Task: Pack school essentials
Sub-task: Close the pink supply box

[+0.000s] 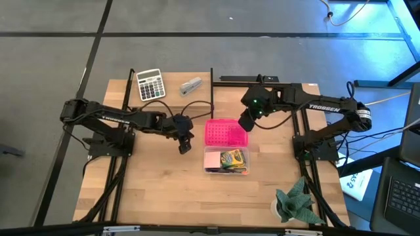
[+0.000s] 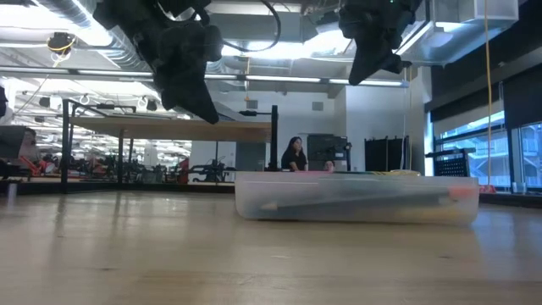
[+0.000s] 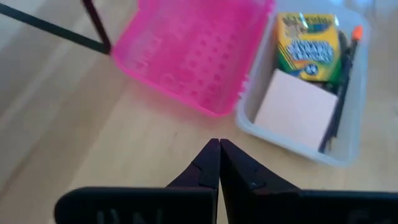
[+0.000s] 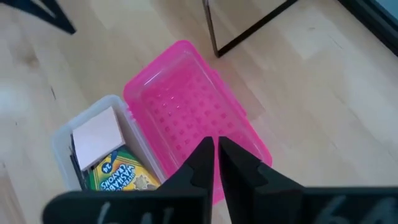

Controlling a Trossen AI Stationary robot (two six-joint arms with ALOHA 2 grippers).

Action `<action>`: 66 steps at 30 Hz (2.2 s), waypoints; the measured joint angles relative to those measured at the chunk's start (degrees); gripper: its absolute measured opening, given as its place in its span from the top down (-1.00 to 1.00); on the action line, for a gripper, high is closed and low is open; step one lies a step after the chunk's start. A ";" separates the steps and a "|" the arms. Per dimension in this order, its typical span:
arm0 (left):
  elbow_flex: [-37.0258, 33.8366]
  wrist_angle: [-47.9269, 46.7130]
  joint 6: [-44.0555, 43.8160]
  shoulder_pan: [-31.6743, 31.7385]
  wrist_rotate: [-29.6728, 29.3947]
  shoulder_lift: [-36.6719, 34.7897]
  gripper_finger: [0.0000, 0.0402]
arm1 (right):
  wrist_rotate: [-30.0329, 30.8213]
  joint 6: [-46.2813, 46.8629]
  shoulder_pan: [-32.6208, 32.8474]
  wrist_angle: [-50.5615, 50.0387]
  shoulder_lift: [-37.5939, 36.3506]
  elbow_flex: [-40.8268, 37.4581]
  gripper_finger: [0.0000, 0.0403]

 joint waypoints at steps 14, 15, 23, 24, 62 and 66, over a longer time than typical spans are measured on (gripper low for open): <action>0.00 -0.18 -10.95 -0.80 1.61 0.10 0.70 | -0.50 -0.86 0.04 -2.80 0.00 0.00 0.60; 0.00 -0.19 -12.19 -0.93 1.61 0.11 0.66 | -0.47 -0.87 0.04 -2.81 0.00 0.00 0.54; 0.00 2.81 -26.00 -4.50 1.13 2.91 0.48 | -0.51 -0.66 0.04 -2.77 0.00 0.00 0.07; 0.00 3.96 -27.78 -5.01 0.89 3.35 0.48 | -0.51 -0.71 0.04 -2.75 0.00 0.00 0.03; 20.91 -15.42 -51.05 -6.68 1.74 20.68 0.52 | -0.47 -5.56 0.09 -3.02 0.00 -0.17 -0.04; 23.44 -14.65 -51.08 -5.98 1.56 24.63 0.52 | -0.45 -5.60 0.09 -3.15 0.00 -0.17 -0.04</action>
